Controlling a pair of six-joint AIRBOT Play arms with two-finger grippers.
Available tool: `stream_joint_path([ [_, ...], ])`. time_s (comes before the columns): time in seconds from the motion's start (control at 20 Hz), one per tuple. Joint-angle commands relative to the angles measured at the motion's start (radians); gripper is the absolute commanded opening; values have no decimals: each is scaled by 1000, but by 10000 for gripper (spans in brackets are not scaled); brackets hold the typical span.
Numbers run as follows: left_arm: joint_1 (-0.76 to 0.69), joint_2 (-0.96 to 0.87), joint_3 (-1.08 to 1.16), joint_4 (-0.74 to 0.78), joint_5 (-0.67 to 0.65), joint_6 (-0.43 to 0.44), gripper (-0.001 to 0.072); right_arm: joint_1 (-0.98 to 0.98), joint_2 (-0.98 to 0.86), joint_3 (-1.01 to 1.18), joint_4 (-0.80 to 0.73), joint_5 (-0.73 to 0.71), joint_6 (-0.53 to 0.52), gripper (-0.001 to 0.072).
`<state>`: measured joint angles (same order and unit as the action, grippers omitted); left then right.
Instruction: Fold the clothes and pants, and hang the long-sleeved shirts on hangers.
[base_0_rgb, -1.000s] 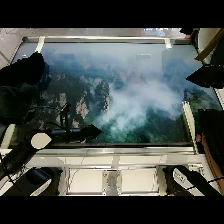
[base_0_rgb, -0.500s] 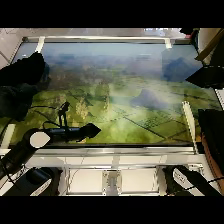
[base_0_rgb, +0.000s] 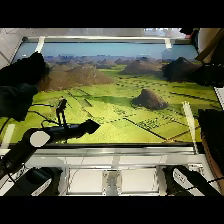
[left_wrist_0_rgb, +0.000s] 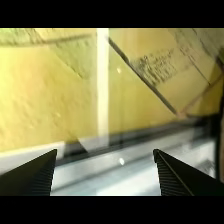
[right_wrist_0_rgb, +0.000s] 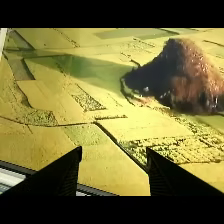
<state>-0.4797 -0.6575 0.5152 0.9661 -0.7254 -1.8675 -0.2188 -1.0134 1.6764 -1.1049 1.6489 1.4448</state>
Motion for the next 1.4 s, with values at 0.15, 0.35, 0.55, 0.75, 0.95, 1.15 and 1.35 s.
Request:
stream_joint_path([
  [0.15,294,40,50,370,13,27,678,1,-2,0,-3,-12,0,444],
  [0.35,634,17,206,829,-69,27,678,1,-8,0,-5,-42,0,445],
  [0.55,1014,-188,431,917,-110,35,679,1,-28,0,-6,-116,0,444],
  [0.75,1148,-471,622,814,-159,130,679,1,-72,0,-5,-130,1,445],
  [0.95,1090,-711,781,861,-218,238,702,1,-119,0,8,-122,6,445],
  [1.15,1009,-870,902,885,-235,313,709,2,-139,0,36,-122,12,444],
  [1.35,943,-968,948,974,-237,316,710,2,-140,0,37,-121,39,444],
])
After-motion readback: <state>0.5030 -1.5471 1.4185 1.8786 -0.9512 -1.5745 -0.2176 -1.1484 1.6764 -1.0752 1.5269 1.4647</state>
